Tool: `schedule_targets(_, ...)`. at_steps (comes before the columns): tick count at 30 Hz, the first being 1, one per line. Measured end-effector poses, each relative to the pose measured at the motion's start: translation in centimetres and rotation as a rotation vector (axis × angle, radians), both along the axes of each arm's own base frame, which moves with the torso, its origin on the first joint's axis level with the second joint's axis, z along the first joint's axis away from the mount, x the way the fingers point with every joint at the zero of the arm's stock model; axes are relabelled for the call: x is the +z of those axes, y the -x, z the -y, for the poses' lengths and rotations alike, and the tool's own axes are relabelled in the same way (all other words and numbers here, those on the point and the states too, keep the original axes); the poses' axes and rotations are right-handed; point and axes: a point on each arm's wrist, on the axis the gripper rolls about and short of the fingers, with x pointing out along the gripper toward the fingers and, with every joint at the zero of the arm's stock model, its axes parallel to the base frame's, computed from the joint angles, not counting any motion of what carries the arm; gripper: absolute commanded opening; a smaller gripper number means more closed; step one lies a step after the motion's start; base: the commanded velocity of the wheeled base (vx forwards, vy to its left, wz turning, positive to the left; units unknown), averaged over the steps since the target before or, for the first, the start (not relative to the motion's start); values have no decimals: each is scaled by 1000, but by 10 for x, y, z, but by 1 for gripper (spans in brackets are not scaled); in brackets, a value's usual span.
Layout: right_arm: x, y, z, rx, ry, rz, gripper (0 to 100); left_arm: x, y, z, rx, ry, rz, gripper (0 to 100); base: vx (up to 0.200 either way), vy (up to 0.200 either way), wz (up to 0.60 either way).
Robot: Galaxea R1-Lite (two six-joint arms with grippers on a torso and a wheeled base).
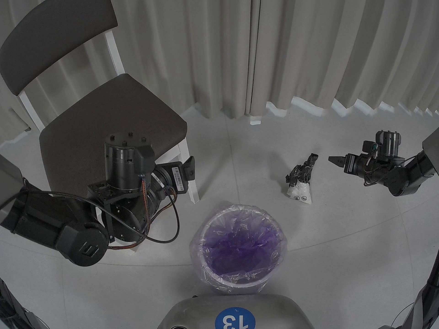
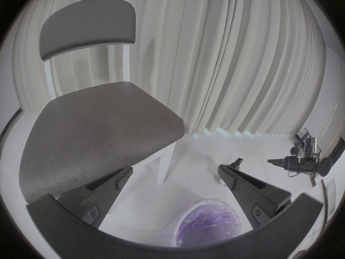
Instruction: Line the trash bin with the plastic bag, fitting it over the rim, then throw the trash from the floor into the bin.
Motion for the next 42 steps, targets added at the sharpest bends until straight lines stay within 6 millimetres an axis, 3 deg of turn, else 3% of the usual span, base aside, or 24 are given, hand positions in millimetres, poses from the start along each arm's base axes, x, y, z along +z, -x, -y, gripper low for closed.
schedule_targets(8, 1, -37, -13, -26, -53, 58, 100, 9, 12, 1, -17, 37, 29, 100, 0, 0, 0)
schedule_targets(17, -9, -44, -4, -51, -78, 34, 100, 27, 13, 14, -39, 182, 251, 100, 89, 0, 0)
schedule_targets(25, -10, -41, -3, -58, -95, 20, 100, -5, 1, 15, -15, 74, 234, 100, 200, 0, 0)
schedule_targets(30, -10, -40, -1, -64, -94, 16, 100, -16, 4, 17, -28, 43, 202, 100, 0, 0, 0)
schedule_targets(42, -12, -40, 1, -67, -87, 16, 100, -24, 13, 16, -60, 45, 191, 100, 0, 0, 0)
